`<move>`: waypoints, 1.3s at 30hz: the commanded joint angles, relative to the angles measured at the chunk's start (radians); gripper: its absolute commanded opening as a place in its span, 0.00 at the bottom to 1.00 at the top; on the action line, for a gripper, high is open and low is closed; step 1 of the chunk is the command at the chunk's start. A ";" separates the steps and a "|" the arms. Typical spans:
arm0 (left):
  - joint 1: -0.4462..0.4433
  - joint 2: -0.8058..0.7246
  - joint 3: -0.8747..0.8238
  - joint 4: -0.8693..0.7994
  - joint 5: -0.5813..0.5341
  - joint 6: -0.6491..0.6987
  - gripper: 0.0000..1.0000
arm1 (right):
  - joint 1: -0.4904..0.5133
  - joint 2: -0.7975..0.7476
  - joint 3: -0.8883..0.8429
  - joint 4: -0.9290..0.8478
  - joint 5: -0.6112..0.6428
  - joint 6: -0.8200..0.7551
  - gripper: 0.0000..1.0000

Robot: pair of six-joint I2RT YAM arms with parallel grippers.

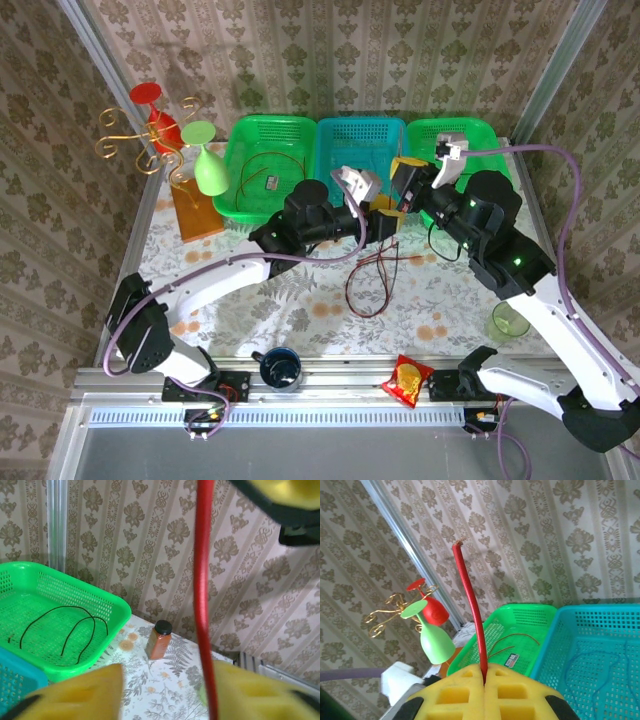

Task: Untangle the cables

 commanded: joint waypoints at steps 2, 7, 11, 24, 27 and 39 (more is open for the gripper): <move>0.013 0.001 0.011 0.092 -0.010 -0.055 0.00 | -0.005 -0.024 0.033 -0.002 -0.036 0.002 0.00; 0.018 -0.011 -0.003 0.110 -0.032 -0.066 0.00 | -0.007 -0.062 0.023 -0.057 0.045 -0.036 0.51; 0.020 -0.030 0.001 0.081 -0.063 -0.045 0.00 | -0.023 -0.133 -0.042 -0.089 0.102 -0.026 0.72; 0.030 -0.032 -0.003 0.085 -0.055 -0.043 0.00 | -0.075 -0.228 -0.428 -0.199 -0.140 0.160 0.83; 0.030 -0.026 -0.004 0.088 -0.054 -0.046 0.00 | -0.072 -0.166 -0.516 -0.088 -0.254 0.253 0.79; 0.030 -0.054 -0.009 0.034 -0.097 -0.009 0.00 | -0.054 -0.187 -0.525 -0.147 -0.122 0.226 0.00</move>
